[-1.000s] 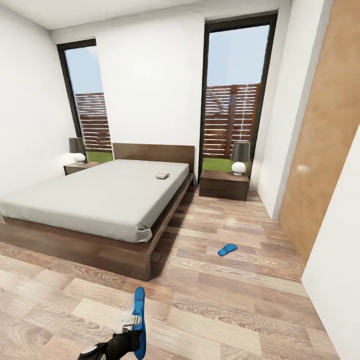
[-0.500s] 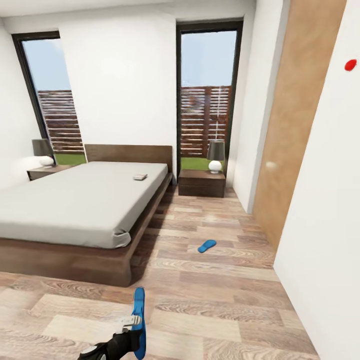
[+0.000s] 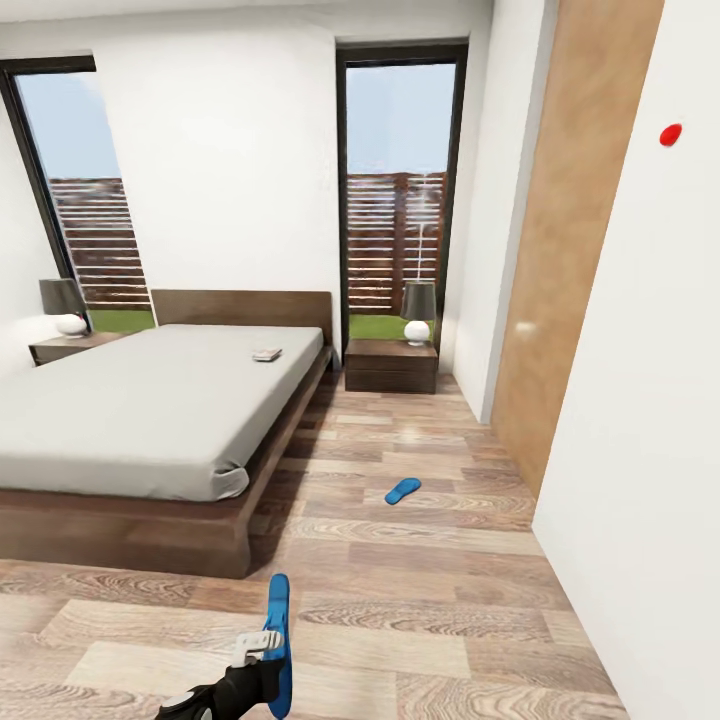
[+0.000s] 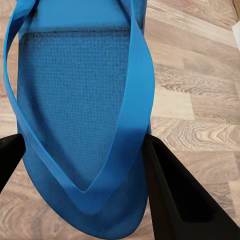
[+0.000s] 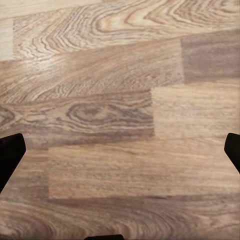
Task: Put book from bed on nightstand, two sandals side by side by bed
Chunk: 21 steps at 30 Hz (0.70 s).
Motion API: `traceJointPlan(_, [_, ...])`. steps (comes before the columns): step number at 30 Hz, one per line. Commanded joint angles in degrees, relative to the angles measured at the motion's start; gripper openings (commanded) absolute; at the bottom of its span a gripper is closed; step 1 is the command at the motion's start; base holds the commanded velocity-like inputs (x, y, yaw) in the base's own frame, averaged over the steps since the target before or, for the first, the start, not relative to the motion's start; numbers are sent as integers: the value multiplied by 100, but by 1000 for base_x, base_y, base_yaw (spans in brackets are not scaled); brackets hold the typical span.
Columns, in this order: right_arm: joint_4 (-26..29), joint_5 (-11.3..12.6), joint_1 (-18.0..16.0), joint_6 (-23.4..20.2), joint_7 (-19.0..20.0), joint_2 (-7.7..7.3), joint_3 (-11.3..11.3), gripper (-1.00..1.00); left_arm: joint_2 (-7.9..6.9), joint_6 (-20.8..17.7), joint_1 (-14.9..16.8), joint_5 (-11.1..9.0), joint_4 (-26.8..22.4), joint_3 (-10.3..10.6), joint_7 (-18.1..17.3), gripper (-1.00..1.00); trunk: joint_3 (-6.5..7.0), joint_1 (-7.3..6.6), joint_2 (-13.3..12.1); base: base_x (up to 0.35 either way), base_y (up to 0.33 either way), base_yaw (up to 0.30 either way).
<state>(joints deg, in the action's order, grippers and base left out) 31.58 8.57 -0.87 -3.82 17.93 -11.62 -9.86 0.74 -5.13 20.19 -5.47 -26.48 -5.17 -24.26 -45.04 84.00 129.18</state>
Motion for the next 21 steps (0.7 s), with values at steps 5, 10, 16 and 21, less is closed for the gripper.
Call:
traceJointPlan(5, [6,57,-1,-38,35,2,-20,100,5,-50,2,-49,-2,-37,-35,-100,-9,-1,3,0,0,0])
traceJointPlan(10, [6,57,-1,-32,37,2,-21,100,5,-50,2,-51,2,-37,-35,-100,-44,-1,3,0,0,0])
traceJointPlan(16, [6,57,-3,-31,38,2,-20,100,5,-50,2,-51,2,-37,-35,-100,-97,-1,3,0,0,0])
traceJointPlan(21, [6,57,-1,-31,37,2,-21,100,5,-50,2,-51,2,-37,-35,-100,-142,-1,3,0,0,0])
